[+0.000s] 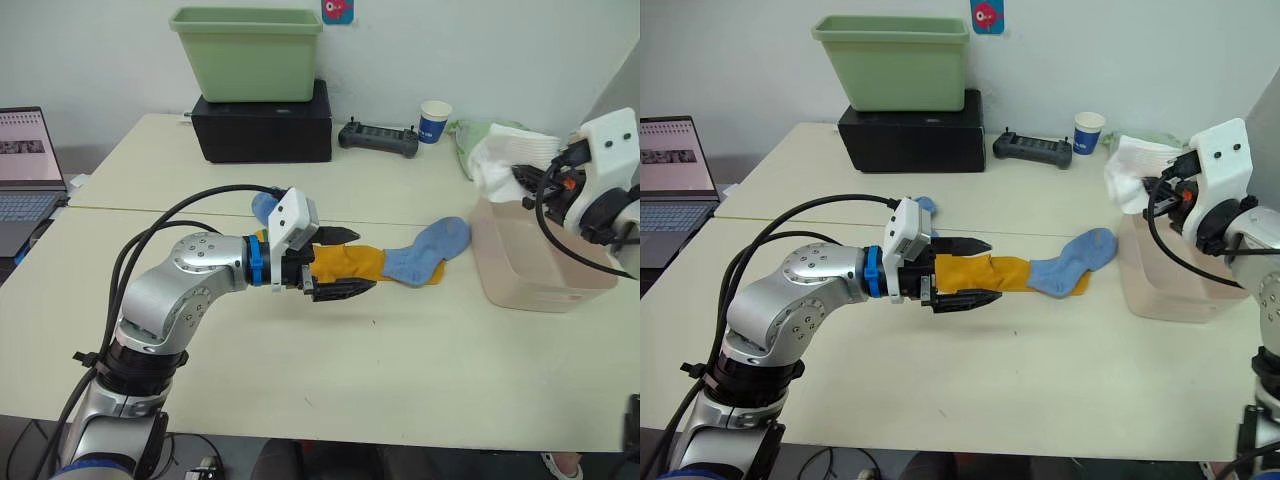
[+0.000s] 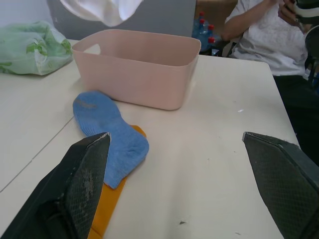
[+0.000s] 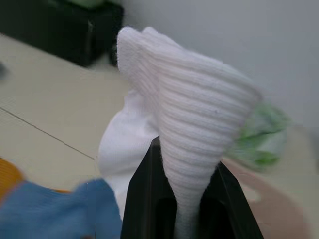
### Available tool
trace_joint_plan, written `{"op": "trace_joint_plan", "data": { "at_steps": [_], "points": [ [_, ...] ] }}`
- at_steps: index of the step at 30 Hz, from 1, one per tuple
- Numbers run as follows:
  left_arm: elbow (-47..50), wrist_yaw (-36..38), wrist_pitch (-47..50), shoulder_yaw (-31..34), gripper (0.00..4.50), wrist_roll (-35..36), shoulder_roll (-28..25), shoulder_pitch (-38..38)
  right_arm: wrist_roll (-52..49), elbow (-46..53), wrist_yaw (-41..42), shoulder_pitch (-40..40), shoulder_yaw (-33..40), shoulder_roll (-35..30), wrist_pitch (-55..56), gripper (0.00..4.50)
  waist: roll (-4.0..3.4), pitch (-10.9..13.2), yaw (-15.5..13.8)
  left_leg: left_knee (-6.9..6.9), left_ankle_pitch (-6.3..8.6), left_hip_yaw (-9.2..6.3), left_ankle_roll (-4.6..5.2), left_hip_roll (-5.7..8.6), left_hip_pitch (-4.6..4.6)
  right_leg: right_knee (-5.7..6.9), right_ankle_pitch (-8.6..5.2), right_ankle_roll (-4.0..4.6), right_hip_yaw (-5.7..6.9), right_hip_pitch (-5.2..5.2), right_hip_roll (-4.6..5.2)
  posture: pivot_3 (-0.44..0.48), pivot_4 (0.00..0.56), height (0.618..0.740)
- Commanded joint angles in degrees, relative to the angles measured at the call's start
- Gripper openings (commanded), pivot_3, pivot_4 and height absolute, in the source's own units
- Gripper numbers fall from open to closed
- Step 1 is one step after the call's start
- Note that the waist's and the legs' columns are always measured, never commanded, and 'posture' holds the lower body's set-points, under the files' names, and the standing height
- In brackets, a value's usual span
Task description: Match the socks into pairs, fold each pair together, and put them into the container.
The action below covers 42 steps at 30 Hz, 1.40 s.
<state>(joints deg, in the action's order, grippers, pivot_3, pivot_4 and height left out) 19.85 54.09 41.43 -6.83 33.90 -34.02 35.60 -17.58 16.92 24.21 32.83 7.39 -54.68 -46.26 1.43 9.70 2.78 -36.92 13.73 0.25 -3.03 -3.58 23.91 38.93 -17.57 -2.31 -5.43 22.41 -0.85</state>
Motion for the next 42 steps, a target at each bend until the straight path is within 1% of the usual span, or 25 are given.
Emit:
{"op": "trace_joint_plan", "data": {
  "at_steps": [1, 3, 5, 8, 10, 13, 16, 19, 23, 28, 32, 36, 39, 40, 41, 42],
  "points": [
    [1.9, -1.3, 1.2, 1.0, 4.44, 1.3, 0.6, 1.8, 15.0, -8.0, 3.5, 0.3, -9.2, -5.8, 21.0, 0.00, 0.01, 0.0, 0.0, 0.00, 0.00, 0.00, 0.00, 0.00, -0.01, 0.00, 0.00, 0.00, 0.00, 0.00, 0.00, 0.000, 0.150, 0.719],
    [2.7, -2.2, 2.2, 0.9, 4.44, 1.6, 1.0, 2.3, 23.0, -13.9, 3.9, 1.1, -14.2, -8.2, 31.6, 0.00, 0.02, 0.0, 0.1, 0.00, 0.00, 0.02, 0.00, -0.01, -0.03, 0.03, 0.00, 0.00, -0.03, 0.02, -0.01, 0.000, 0.150, 0.719],
    [3.3, -2.9, 3.0, 0.8, 4.44, 1.9, 1.3, 2.8, 28.7, -18.8, 5.1, 2.0, -17.8, -9.7, 39.6, 0.00, 0.01, 0.0, 0.2, -0.01, 0.00, 0.02, 0.00, -0.01, -0.05, 0.07, 0.00, 0.00, -0.02, 0.02, -0.01, 0.000, 0.150, 0.719],
    [4.0, -4.0, 4.0, 0.9, 4.44, 2.4, 1.8, 3.3, 36.1, -24.4, 8.1, 2.7, -22.3, -11.1, 46.7, 0.00, -0.01, 0.0, 0.1, -0.05, -0.01, 0.02, -0.01, -0.01, -0.05, 0.10, 0.01, 0.01, -0.04, 0.02, -0.01, 0.000, 0.150, 0.719],
    [4.2, -4.5, 4.3, 0.9, 4.44, 2.5, 2.0, 3.6, 38.5, -26.7, 10.0, 3.1, -23.4, -10.7, 47.1, 0.00, -0.01, 0.1, 0.0, -0.07, -0.01, 0.02, -0.02, -0.01, -0.05, 0.12, 0.01, 0.02, -0.03, 0.01, 0.00, 0.000, 0.150, 0.719],
    [4.2, -5.3, 4.3, 0.8, 4.44, 2.1, 2.1, 3.7, 42.5, -29.2, 12.0, 4.3, -24.1, -9.8, 44.8, 0.00, -0.03, 0.1, -0.1, -0.08, -0.02, 0.01, -0.04, -0.01, -0.06, 0.14, 0.01, 0.02, -0.03, 0.00, 0.01, 0.000, 0.150, 0.719],
    [4.5, -5.8, 4.5, 0.8, 4.44, 2.5, 2.2, 3.7, 43.0, -30.1, 11.8, 4.9, -21.7, -8.5, 43.0, 0.00, -0.05, 0.1, -0.1, -0.09, -0.03, 0.00, -0.05, -0.02, -0.07, 0.16, 0.01, 0.02, -0.02, 0.00, 0.02, 0.000, 0.150, 0.719],
    [4.7, -6.3, 4.7, 0.9, 4.44, 2.8, 2.5, 3.7, 41.8, -29.4, 13.3, 4.0, -18.9, -8.8, 40.4, 0.00, -0.07, 0.1, -0.2, -0.10, -0.03, 0.00, -0.06, -0.01, -0.09, 0.18, 0.02, 0.03, -0.02, -0.03, 0.02, 0.000, 0.150, 0.719],
    [4.6, -6.8, 4.8, 0.8, 4.44, 3.2, 3.0, 3.7, 43.0, -28.9, 14.7, 3.1, -17.8, -9.3, 39.6, 0.00, -0.07, 0.1, -0.6, -0.13, -0.03, 0.00, -0.05, -0.01, -0.09, 0.18, 0.02, 0.03, -0.01, -0.05, 0.03, 0.000, 0.150, 0.719],
    [4.0, -6.5, 3.9, -0.5, 4.44, 2.6, 4.5, 4.4, 47.9, -30.8, 15.6, 1.7, -20.8, -8.1, 39.3, 0.00, -0.08, 0.1, -0.9, -0.15, -0.03, 0.00, -0.05, -0.01, -0.11, 0.20, 0.02, 0.03, 0.00, -0.07, 0.03, 0.000, 0.150, 0.719],
    [3.9, -6.6, 3.7, -0.9, 4.44, 2.0, 5.2, 4.1, 49.8, -32.5, 16.6, 3.0, -22.1, -7.4, 39.5, 0.00, -0.08, 0.1, -0.9, -0.19, -0.04, 0.01, -0.07, 0.00, -0.13, 0.22, 0.03, 0.02, -0.02, -0.10, 0.03, 0.000, 0.150, 0.719],
    [4.1, -6.8, 3.3, -1.1, 4.44, 1.8, 5.5, 3.6, 50.7, -33.5, 18.3, 3.6, -22.7, -7.2, 39.9, 0.00, -0.08, 0.1, -1.0, -0.24, -0.04, -0.01, -0.06, 0.00, -0.14, 0.26, 0.03, 0.02, 0.01, -0.12, 0.03, 0.000, 0.150, 0.719],
    [3.9, -6.8, 3.1, -0.8, 4.44, 1.6, 5.2, 3.6, 49.7, -33.0, 20.3, 4.4, -21.8, -6.3, 39.1, 0.00, -0.08, 0.1, -1.0, -0.28, -0.04, 0.00, -0.06, 0.00, -0.14, 0.27, 0.04, 0.01, 0.00, -0.14, 0.04, 0.000, 0.150, 0.719],
    [3.8, -6.7, 3.0, -0.8, 4.50, 1.5, 5.0, 3.5, 49.3, -32.7, 20.7, 4.7, -21.3, -6.1, 38.8, 0.69, -0.08, 0.1, -1.0, -0.28, -0.04, 0.00, -0.06, 0.00, -0.14, 0.28, 0.04, 0.01, 0.00, -0.14, 0.04, 0.000, 0.150, 0.719],
    [3.7, -6.7, 2.8, -0.7, 4.50, 1.3, 4.8, 3.5, 48.6, -31.8, 22.1, 4.8, -20.7, -6.3, 38.6, 0.94, -0.08, 0.1, -1.0, -0.29, -0.04, -0.01, -0.06, 0.00, -0.15, 0.31, 0.04, 0.01, 0.01, -0.14, 0.04, 0.000, 0.150, 0.719],
    [3.6, -6.6, 2.6, -0.7, 4.50, 1.1, 4.7, 3.5, 48.2, -31.2, 23.1, 4.9, -20.3, -6.4, 38.4, 1.31, -0.08, 0.1, -1.0, -0.31, -0.04, -0.01, -0.07, 0.00, -0.15, 0.35, 0.04, 0.01, 0.01, -0.13, 0.04, 0.000, 0.150, 0.719]
  ]
}}
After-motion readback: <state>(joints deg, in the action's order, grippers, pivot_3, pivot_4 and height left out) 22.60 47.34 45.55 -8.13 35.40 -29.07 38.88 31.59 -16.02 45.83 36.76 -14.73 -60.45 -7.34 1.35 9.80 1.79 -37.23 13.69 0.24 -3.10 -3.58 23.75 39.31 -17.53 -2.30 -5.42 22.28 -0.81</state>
